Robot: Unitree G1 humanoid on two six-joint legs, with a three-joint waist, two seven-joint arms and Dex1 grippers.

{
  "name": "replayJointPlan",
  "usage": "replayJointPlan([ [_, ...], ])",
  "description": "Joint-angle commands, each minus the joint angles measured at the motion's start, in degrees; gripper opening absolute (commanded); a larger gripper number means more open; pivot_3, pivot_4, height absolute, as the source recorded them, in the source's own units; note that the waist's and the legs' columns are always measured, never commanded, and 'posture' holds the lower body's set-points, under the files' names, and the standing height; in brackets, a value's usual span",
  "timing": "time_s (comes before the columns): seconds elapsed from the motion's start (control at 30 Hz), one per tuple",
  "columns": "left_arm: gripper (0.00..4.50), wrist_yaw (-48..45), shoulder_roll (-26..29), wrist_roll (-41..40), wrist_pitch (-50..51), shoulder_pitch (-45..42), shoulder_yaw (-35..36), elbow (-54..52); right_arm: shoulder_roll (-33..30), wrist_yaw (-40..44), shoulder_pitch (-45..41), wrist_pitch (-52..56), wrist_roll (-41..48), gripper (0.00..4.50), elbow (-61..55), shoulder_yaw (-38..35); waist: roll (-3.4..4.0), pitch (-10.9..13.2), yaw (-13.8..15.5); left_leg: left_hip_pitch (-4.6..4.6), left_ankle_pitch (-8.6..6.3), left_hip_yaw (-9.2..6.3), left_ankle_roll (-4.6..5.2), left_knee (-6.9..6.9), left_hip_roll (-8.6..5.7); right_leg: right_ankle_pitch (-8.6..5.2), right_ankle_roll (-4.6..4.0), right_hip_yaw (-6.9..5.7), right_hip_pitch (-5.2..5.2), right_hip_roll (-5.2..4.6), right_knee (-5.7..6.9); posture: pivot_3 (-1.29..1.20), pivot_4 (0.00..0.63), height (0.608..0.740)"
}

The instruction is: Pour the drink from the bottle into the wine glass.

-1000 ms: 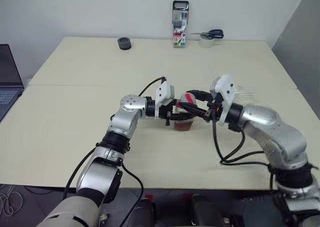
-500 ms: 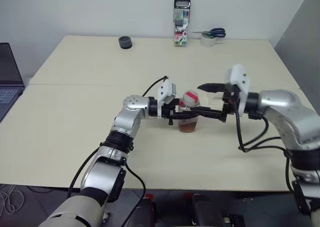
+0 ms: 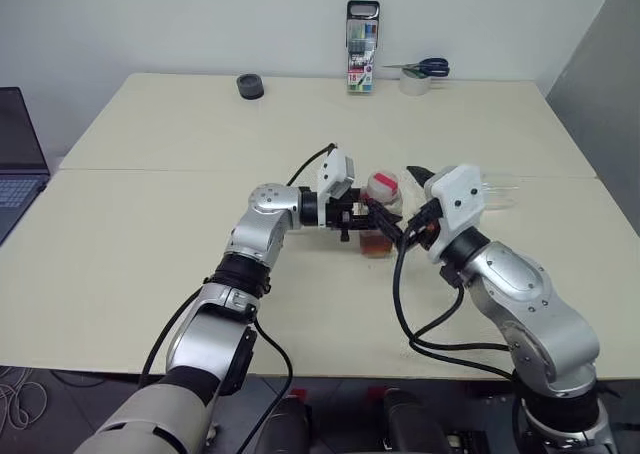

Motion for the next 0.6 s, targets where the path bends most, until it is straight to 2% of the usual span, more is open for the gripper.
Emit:
replayJointPlan([
  [0.03, 1.76, -0.45, -0.26, -0.16, -1.56, -1.6, 0.41, -0.79, 1.65, -1.36, -1.61, -0.29, -0.53, 4.24, -0.72, -0.79, 0.0, 0.0, -0.05, 0.0, 0.0, 0.0, 0.0, 0.0, 0.0, 0.0, 0.0, 0.0, 0.0, 0.0, 0.0, 0.0, 0.15, 0.74],
  [0.3, 1.76, -0.37, -0.26, 0.11, -2.1, -1.01, 0.35, -1.06, 3.71, -0.6, -2.57, -0.5, -0.14, 4.24, 1.16, -0.43, 0.0, 0.0, -0.31, 0.01, -0.1, -0.01, 0.18, 0.0, 0.0, 0.0, 0.0, -0.01, 0.0, 0.0, 0.01, 0.0, 0.15, 0.74],
  [0.4, 1.76, -0.43, -0.14, 0.2, -2.19, -0.73, 0.31, -1.28, 3.79, -0.17, -2.58, -0.28, 0.05, 3.69, 1.49, -0.14, 0.0, 0.0, -0.35, 0.01, -0.11, -0.02, 0.19, 0.0, 0.0, 0.0, 0.0, -0.01, 0.0, 0.0, 0.01, 0.0, 0.15, 0.74],
  [0.57, 1.76, -0.73, 0.12, 0.38, -2.17, -0.36, 0.27, -1.52, 3.78, 0.5, -2.6, -1.16, -0.01, 1.95, 1.85, -0.04, 0.0, 0.0, -0.5, 0.01, -0.11, -0.02, 0.2, 0.0, 0.0, 0.0, 0.0, -0.01, 0.0, 0.01, 0.02, 0.0, 0.15, 0.74],
  [0.6, 1.76, -0.81, 0.17, 0.39, -2.12, -0.28, 0.24, -1.6, 3.73, 0.61, -2.59, -1.39, -0.02, 1.9, 1.9, -0.03, 0.0, 0.0, -0.5, 0.01, -0.12, -0.02, 0.21, 0.0, 0.0, 0.0, 0.0, -0.01, 0.0, 0.01, 0.02, 0.0, 0.15, 0.74],
])
